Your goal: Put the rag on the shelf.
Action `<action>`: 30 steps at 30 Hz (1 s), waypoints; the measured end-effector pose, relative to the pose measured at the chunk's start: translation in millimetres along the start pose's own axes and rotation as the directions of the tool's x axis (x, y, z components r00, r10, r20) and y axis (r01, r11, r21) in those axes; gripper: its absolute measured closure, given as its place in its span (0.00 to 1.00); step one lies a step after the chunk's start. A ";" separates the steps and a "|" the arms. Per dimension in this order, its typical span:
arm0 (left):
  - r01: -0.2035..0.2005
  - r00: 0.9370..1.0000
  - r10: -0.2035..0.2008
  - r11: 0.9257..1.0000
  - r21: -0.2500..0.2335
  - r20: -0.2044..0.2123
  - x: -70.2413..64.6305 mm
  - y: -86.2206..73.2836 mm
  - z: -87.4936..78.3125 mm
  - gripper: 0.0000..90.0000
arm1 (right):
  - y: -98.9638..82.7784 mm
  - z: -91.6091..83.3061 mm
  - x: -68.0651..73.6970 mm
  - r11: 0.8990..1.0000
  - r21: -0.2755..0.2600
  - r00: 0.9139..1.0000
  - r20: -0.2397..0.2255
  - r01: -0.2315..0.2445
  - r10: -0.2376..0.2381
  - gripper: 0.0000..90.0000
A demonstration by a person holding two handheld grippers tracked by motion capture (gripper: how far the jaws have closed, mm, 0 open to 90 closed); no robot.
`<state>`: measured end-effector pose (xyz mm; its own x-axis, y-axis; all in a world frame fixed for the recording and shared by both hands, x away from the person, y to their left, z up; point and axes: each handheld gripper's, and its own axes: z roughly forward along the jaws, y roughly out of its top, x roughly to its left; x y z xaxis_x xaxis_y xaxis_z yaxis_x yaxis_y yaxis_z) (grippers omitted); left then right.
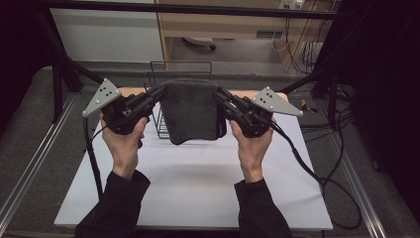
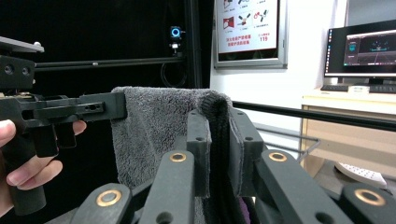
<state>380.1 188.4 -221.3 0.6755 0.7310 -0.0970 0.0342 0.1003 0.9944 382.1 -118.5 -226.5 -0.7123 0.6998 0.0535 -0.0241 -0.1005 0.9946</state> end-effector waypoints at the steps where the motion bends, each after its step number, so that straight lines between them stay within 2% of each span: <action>1: 0.000 1.000 0.000 1.000 -0.003 -0.004 1.1 2.3 0.1 0.90 | 1.7 2.0 0.3 1.000 -0.001 1.000 0.000 0.002 -0.002 0.90; 10: 0.010 1.000 -0.011 0.998 -0.055 -0.019 13.3 22.6 -1.3 0.90 | 19.7 20.2 2.2 0.999 -0.031 1.000 -0.005 0.012 -0.012 0.90; 19: 0.015 0.999 -0.018 0.997 -0.078 -0.034 24.0 36.6 -0.8 0.90 | 31.3 38.6 0.8 0.999 -0.046 1.000 -0.014 0.000 -0.001 0.90; 30: 0.009 0.999 -0.013 0.995 -0.098 -0.046 34.9 58.0 4.1 0.90 | 50.9 60.8 -4.2 0.998 -0.054 1.000 -0.012 0.015 -0.015 0.90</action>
<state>408.7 217.0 -166.9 0.6407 0.7596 -0.1119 -0.0326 0.1725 0.9845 426.5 -83.6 -170.7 -0.7201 0.6929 0.0373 -0.0725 -0.1285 0.9891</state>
